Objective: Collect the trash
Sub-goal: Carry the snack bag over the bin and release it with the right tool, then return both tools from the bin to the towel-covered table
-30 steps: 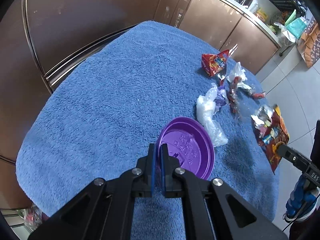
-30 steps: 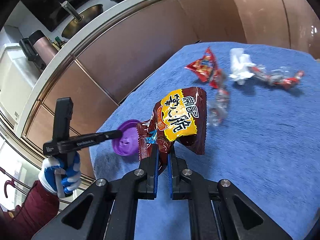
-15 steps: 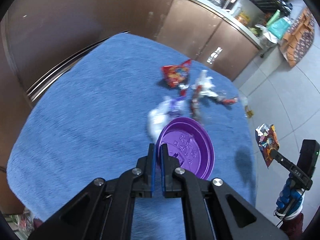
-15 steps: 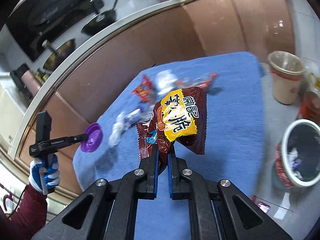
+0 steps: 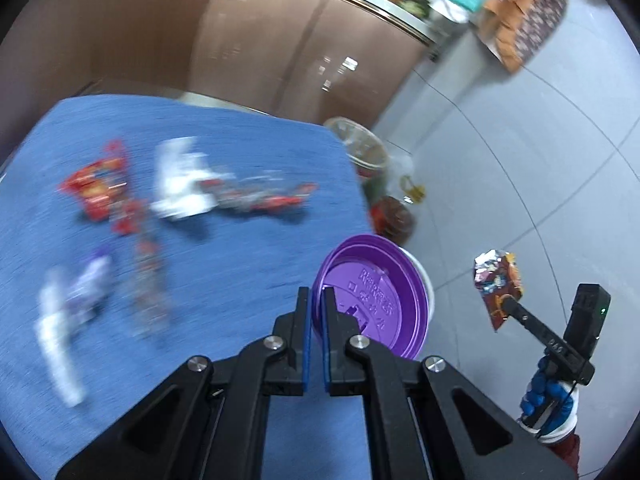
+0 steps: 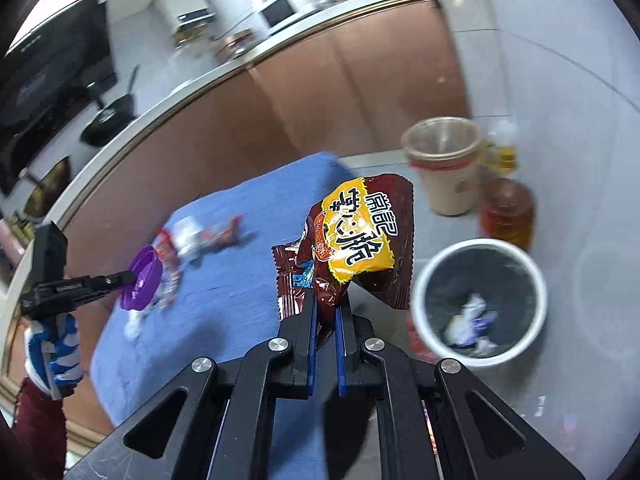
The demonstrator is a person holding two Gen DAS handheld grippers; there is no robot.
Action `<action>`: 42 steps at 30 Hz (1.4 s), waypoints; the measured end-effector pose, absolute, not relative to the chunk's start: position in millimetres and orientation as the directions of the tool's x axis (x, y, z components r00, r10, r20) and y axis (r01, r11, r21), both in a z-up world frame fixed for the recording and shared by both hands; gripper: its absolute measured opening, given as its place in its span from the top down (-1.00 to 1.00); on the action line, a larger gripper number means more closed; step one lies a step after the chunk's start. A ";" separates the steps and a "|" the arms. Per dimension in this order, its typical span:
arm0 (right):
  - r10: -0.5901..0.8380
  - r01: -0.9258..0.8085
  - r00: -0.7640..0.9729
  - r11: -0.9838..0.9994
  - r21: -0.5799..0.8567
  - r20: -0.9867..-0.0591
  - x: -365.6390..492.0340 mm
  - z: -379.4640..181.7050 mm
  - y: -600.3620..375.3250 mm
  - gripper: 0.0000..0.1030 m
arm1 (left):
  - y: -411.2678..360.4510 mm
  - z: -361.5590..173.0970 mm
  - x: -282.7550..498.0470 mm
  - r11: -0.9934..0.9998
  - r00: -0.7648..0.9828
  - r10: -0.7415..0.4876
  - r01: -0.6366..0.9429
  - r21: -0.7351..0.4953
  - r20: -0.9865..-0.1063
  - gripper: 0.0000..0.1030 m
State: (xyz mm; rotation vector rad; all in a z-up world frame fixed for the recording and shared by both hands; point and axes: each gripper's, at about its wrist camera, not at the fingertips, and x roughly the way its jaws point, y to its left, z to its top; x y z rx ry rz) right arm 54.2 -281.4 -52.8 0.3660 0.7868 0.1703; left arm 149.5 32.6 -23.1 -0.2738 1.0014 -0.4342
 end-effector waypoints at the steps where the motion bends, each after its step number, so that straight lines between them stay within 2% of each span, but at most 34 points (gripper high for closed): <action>1: 0.259 0.012 0.699 0.928 0.373 -0.666 56.7 -56.7 -292.1 0.85 | 15.2 -24.5 157.6 0.877 0.450 -0.481 0.241 -0.417 -0.752 0.93; 8: 0.147 0.149 0.685 0.931 0.334 -0.714 80.2 -93.1 -335.4 0.85 | -97.9 -44.2 212.2 0.854 0.356 -0.509 0.320 -0.410 -0.783 0.93; 20: 0.065 0.272 0.567 0.926 0.262 -0.821 142.6 -174.0 -378.7 0.84 | -239.0 -124.5 268.3 0.856 0.222 -0.453 0.380 -0.351 -0.863 0.92; 26: 0.027 0.279 0.508 0.941 0.194 -0.861 164.7 -207.0 -380.8 0.78 | -270.6 -159.9 287.9 0.866 0.188 -0.428 0.364 -0.342 -0.884 0.89; 28: 0.020 0.281 0.492 0.943 0.180 -0.870 168.1 -216.1 -380.6 0.52 | -279.0 -172.8 293.6 0.862 0.164 -0.438 0.357 -0.361 -0.884 0.87; 31: -0.009 0.279 0.478 0.950 0.142 -0.878 167.4 -222.9 -376.2 0.27 | -285.7 -184.0 296.6 0.861 0.143 -0.436 0.355 -0.365 -0.889 0.81; 35: -0.012 0.280 0.478 0.950 0.139 -0.878 162.4 -224.5 -378.7 0.26 | -279.9 -180.9 291.4 0.846 0.146 -0.471 0.354 -0.399 -0.870 0.77; 42: 0.006 0.284 0.530 0.941 0.185 -0.848 152.1 -197.6 -370.8 0.26 | -253.2 -139.3 268.7 0.840 0.227 -0.494 0.372 -0.394 -0.839 0.76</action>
